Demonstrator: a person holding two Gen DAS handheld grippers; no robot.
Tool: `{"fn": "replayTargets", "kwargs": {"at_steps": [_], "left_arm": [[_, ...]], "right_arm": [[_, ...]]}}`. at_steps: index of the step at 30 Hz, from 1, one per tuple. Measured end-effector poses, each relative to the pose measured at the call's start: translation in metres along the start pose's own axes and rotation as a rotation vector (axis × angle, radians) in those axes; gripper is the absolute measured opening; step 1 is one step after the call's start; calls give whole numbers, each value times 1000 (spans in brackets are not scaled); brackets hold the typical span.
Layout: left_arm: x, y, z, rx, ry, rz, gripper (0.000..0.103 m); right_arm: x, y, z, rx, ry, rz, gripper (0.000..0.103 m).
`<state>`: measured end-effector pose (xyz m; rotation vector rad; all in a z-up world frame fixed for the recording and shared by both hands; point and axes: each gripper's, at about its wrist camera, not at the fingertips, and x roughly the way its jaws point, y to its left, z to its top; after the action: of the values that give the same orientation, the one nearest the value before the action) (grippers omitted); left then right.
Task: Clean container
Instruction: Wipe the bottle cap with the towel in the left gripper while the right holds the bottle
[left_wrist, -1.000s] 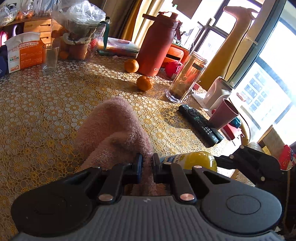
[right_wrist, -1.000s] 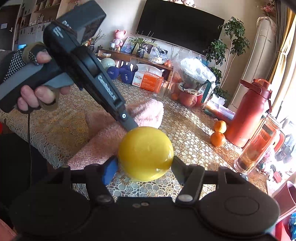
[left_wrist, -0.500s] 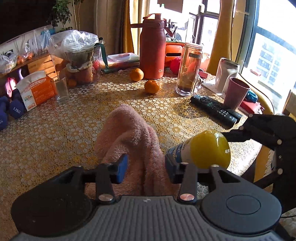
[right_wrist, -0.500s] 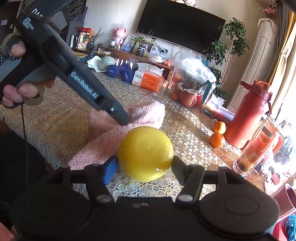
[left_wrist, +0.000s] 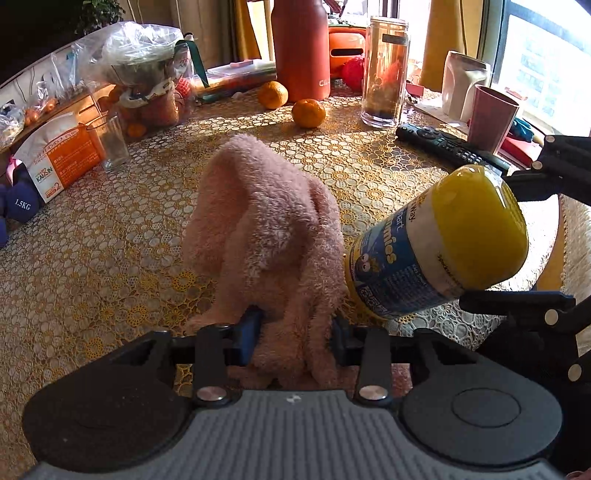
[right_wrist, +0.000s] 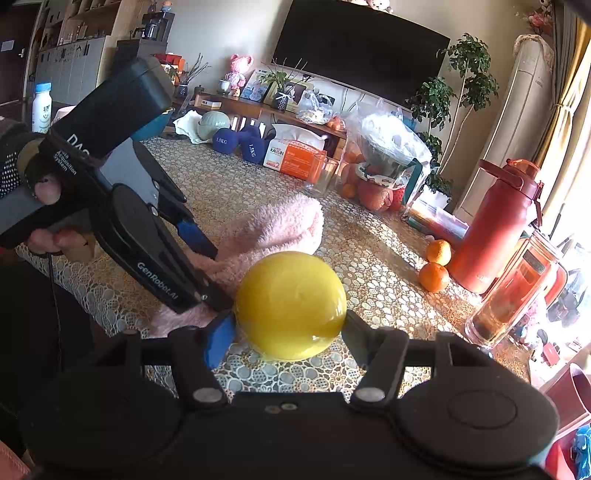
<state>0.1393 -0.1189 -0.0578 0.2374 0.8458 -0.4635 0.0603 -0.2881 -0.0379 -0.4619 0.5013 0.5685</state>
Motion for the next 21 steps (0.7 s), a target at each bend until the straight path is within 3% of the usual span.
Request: {"fn": "replayTargets", "kwargs": {"at_steps": [4, 9, 15, 19, 21], "left_arm": [[-13, 11, 2, -87, -21, -49, 15], [-39, 18, 12, -179, -85, -137, 13], [-66, 2, 34, -183, -158, -278, 13], [-56, -9, 44, -155, -158, -277, 12], [-47, -1, 49, -200, -151, -302, 12]], "right_arm": [[0, 0, 0, 0, 0, 0, 62], [1, -1, 0, -7, 2, -1, 62], [4, 1, 3, -19, 6, -2, 62], [5, 0, 5, -17, 8, -1, 62], [6, -2, 6, -7, 10, 1, 62]]}}
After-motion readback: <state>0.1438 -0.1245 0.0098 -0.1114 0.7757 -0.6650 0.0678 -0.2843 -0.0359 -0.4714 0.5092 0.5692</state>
